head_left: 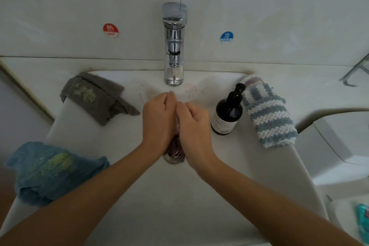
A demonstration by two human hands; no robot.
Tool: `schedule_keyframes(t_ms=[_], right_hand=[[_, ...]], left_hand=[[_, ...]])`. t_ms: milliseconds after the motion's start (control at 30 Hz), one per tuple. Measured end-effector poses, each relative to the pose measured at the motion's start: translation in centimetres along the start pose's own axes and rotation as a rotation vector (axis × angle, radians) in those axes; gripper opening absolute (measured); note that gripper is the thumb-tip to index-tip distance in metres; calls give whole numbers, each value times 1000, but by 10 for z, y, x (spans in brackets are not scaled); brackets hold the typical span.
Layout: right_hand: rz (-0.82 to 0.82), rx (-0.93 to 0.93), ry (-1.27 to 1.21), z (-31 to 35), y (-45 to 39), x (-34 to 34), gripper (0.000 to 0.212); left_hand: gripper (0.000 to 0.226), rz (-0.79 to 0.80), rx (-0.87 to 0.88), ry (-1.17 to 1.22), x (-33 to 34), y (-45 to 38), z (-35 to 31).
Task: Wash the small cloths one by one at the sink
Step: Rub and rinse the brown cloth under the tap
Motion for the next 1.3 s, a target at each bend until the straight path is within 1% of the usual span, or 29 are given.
schedule_keyframes(t_ms=[33,167,233,300,367,433,500,533,567,667,733,833,900,933,1000,1067,1100,1167,1233,1300], right_hand=[[-3,18,-1,-2,-5,0,46],[-156,118,-132,-11,-26,-10,40],[-132,109,-120,-9,-16,-9,34],[-68,48,-57,-3,-4,-4,42],[-28,-11,19,6,-4,0,48],[-93,-4,27,8,-19,-4,48],[-158,27,-43,8,-29,-12,48],[-164,20,-51,7,-27,-14,48],[-141,2,-32,9,-20,-15,47],[-16,-23,20,12,3,-6,45],[15,-30,52,13,0,0,49],[-114,-4,28,6,-22,-3,49],[-144,12,13,-1,-23,-6,45],[-110,13,25,-2,-20,-6,43],[24,7,83,2,-14,-7,45],[172,3,146,12,-12,-9,46],[205,21,141,17,-14,-12,44],[192,95,121,23,-19,-21,38],[186,146,203,22,-24,-33,38],[219,162,291,22,-26,-41,38]], left_hand=[[45,1,24,-20,0,5,-1],[41,87,91,-34,18,34,-18],[42,68,75,-16,18,21,-13],[43,41,22,34,9,4,-6],[44,-4,25,42,3,6,-3],[43,1,72,13,8,22,-12],[42,47,96,30,16,35,-23],[43,59,102,42,17,34,-25],[44,56,92,52,17,28,-25],[45,12,-15,97,5,3,-15],[44,-10,-5,85,0,3,-10],[41,37,45,24,6,25,-14],[41,83,63,21,10,30,-16],[41,85,79,2,9,25,-14],[38,80,102,-73,-1,8,-7],[38,133,149,-206,-18,-9,0],[40,166,189,-286,-27,-12,2],[40,224,206,-387,-42,-17,3],[33,275,168,-430,-53,-20,-2],[30,350,151,-477,-61,-24,-8]])
Point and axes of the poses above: each hand's wrist, its own y-axis away from the middle knuckle, its own x-axis out of the palm, z = x × y, the point moved 1 cm from there along -y, towards the middle knuckle, and after that the axes turned 11 degrees about z, right-handed, at the moved point
